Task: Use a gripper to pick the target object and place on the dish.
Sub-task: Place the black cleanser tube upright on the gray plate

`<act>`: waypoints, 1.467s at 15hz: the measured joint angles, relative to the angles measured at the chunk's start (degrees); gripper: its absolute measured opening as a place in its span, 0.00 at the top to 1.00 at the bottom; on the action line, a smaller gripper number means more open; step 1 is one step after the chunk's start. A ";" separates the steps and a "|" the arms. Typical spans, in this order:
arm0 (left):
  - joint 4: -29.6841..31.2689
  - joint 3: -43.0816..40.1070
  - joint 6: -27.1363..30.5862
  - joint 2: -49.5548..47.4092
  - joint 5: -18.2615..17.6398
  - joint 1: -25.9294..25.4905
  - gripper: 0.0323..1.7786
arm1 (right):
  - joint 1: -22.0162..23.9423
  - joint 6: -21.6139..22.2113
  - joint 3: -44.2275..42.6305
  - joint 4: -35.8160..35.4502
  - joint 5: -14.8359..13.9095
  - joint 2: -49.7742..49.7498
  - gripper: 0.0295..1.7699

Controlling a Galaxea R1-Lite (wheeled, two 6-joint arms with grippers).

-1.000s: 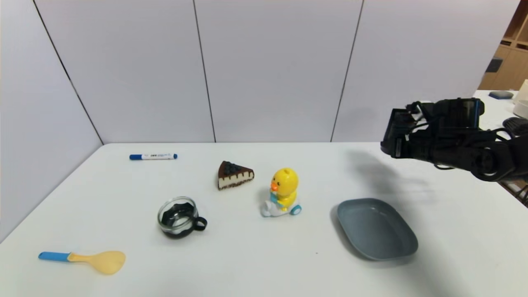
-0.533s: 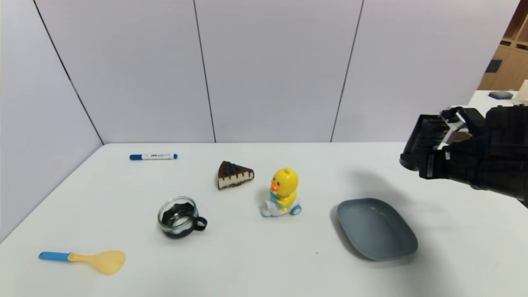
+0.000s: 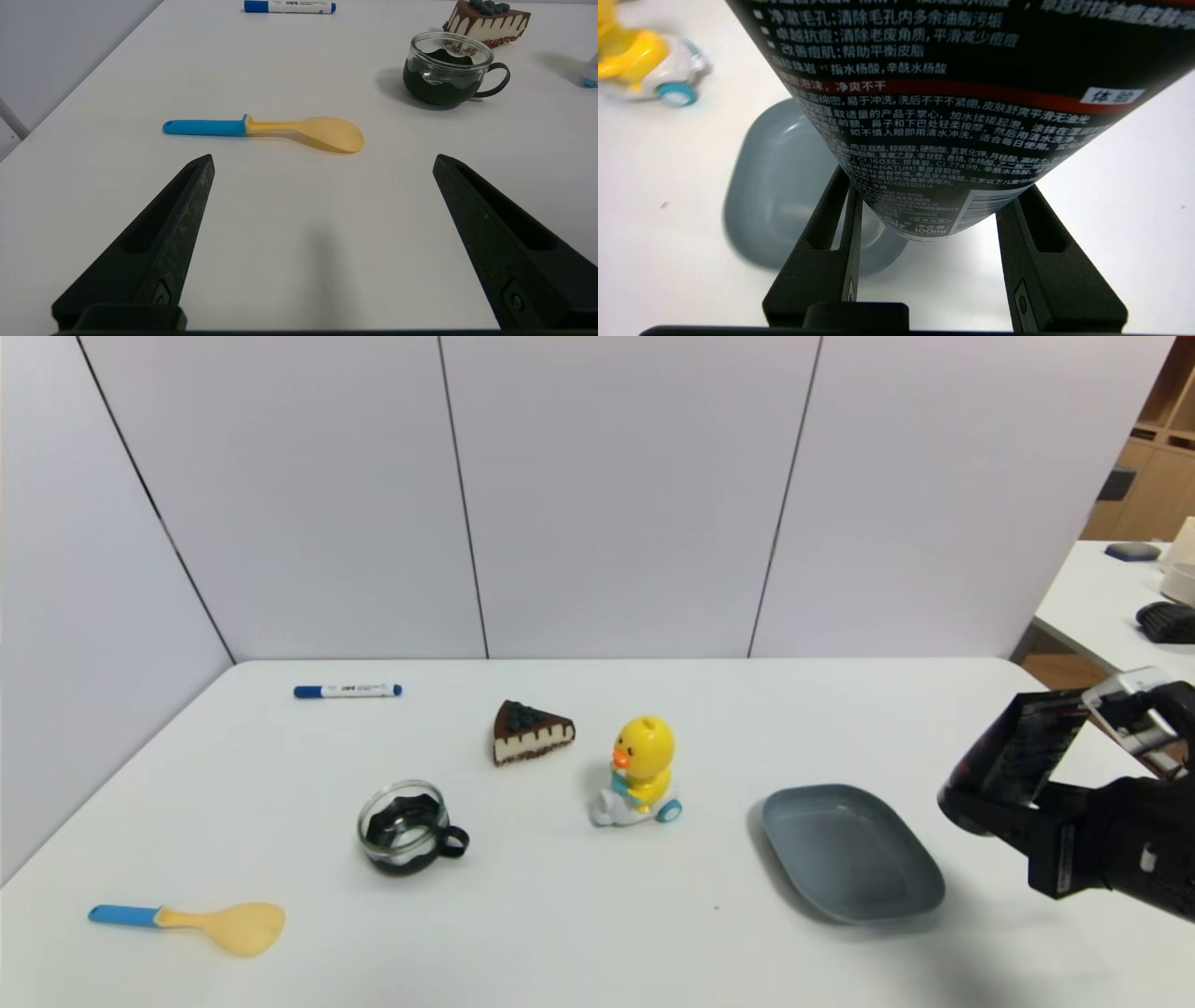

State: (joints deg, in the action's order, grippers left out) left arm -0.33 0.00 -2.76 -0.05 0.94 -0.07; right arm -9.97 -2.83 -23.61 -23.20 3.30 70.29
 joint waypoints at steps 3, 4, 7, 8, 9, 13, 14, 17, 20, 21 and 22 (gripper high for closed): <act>0.00 0.00 -0.02 0.00 -0.01 0.00 0.05 | -3.36 -0.11 4.90 -0.26 0.00 -5.02 0.55; 0.00 0.00 0.00 0.00 0.00 0.00 0.05 | -4.44 -0.12 5.71 -0.52 0.00 -6.05 0.55; 0.02 0.00 -0.02 0.00 0.00 0.00 0.05 | -6.42 -0.15 6.30 -0.76 -0.02 -7.36 0.55; 0.00 0.00 -0.02 0.00 -0.01 0.00 0.05 | -7.00 -0.17 6.30 -0.78 -0.04 -7.51 0.55; 0.02 0.00 -0.02 0.00 0.00 0.00 0.05 | -7.50 -0.23 6.28 -0.78 0.00 -7.56 0.55; 0.00 0.00 0.00 0.00 0.00 0.00 0.05 | -8.90 -0.45 6.01 -2.23 0.00 -5.88 0.55; 0.00 0.00 0.00 0.00 0.00 0.00 0.05 | -9.29 -0.48 6.01 -3.51 0.00 -4.86 0.55; 0.02 0.00 0.00 0.00 -0.01 0.00 0.05 | -10.29 -0.48 5.97 -7.69 -0.02 -0.52 0.55; 0.02 0.00 -0.02 0.00 0.00 0.00 0.05 | -10.95 -0.72 6.10 -11.58 -0.09 4.68 0.55; 0.02 0.00 0.00 0.00 0.00 0.00 0.05 | -11.08 -0.76 6.19 -12.82 -0.09 6.58 0.55; 0.00 0.00 0.00 0.00 0.00 0.00 0.05 | -11.13 -0.78 6.23 -14.23 -0.09 8.57 0.55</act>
State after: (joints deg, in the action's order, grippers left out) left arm -0.33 0.00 -2.76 -0.05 0.94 -0.07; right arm -21.10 -3.61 -17.38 -37.43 3.22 78.86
